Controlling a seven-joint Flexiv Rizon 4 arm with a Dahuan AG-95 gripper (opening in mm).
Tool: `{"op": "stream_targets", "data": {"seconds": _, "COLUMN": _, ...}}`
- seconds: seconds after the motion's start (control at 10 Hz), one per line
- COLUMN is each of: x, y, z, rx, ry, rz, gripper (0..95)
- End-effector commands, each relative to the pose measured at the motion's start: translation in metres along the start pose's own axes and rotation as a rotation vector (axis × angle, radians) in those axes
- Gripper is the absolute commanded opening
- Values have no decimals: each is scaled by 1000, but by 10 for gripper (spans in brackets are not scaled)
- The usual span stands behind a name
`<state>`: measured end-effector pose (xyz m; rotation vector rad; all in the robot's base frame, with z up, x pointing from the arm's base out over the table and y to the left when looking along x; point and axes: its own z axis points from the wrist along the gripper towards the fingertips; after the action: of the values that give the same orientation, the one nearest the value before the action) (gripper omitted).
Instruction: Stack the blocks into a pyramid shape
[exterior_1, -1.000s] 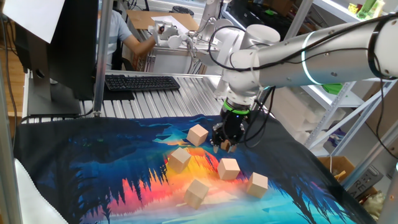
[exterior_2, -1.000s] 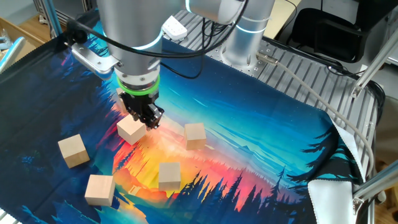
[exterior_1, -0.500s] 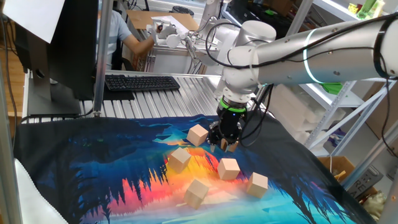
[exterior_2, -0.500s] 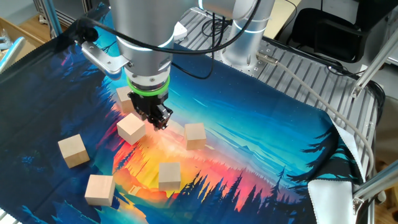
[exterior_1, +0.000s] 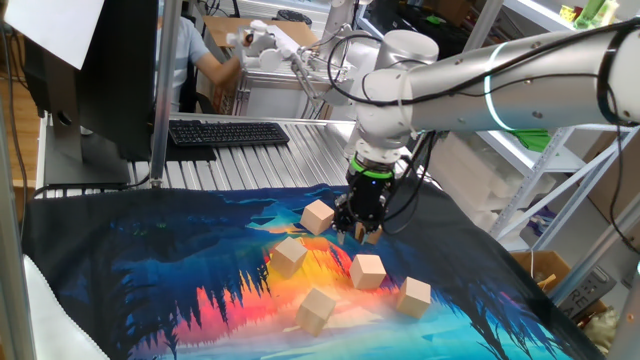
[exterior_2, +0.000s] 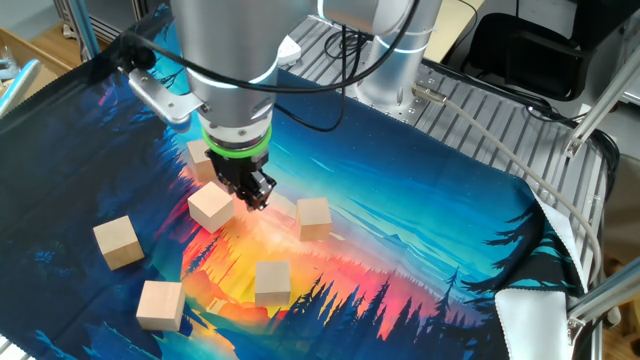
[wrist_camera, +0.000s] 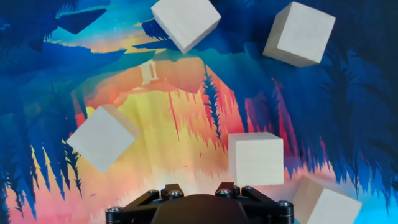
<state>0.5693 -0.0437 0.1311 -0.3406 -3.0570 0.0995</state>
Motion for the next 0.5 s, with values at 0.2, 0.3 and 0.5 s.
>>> {"op": "stream_targets", "data": {"seconds": 0.2, "x": 4, "y": -1, "z": 0, "rx": 7, "ry": -19, "rz": -40, "gripper": 380}}
{"op": "stream_targets", "data": {"seconds": 0.3, "x": 2, "y": -2, "z": 0, "rx": 7, "ry": -18, "rz": -45, "gripper": 380}}
{"op": "stream_targets", "data": {"seconds": 0.5, "x": -3, "y": -10, "z": 5, "rx": 4, "ry": -13, "rz": -50, "gripper": 380}}
